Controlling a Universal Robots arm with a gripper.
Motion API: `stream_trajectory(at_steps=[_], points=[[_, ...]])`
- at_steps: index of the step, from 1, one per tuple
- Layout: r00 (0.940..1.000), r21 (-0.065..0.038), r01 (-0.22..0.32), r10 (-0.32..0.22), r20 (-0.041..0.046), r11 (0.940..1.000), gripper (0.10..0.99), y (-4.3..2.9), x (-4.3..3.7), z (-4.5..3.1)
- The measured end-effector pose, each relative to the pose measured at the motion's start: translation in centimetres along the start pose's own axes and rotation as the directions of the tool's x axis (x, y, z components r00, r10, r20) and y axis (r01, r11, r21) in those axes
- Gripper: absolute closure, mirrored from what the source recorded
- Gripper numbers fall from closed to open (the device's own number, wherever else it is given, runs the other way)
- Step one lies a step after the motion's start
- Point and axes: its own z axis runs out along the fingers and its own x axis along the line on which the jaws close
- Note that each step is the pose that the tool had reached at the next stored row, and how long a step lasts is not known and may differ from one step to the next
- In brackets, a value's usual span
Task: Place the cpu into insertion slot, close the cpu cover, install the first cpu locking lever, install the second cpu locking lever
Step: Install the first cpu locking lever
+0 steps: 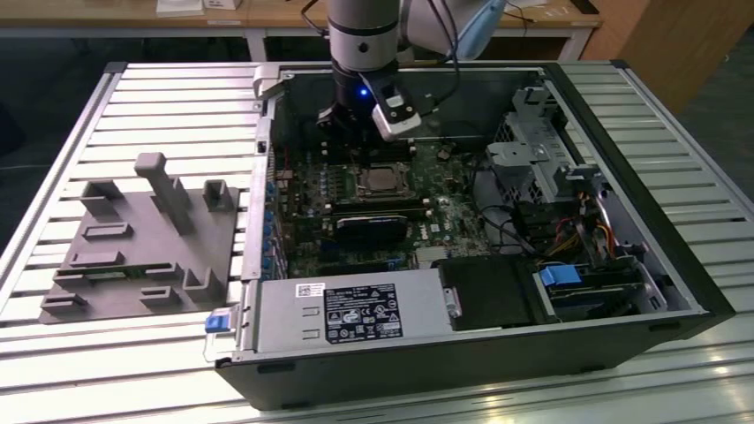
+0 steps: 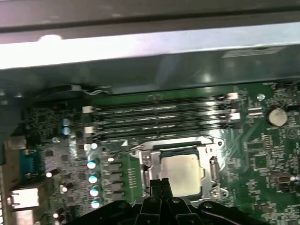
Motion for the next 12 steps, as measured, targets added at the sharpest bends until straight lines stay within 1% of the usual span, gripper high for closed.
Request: stream_trajectory(at_steps=[7, 12], points=[[0.9999, -0.001, 0.000, 0.000, 0.0102, 1.0000, 0.984, -0.21, 1.86, -0.08], [0.9999, -0.002, 0.000, 0.000, 0.0172, 1.0000, 0.984, -0.34, 2.96, -0.12]])
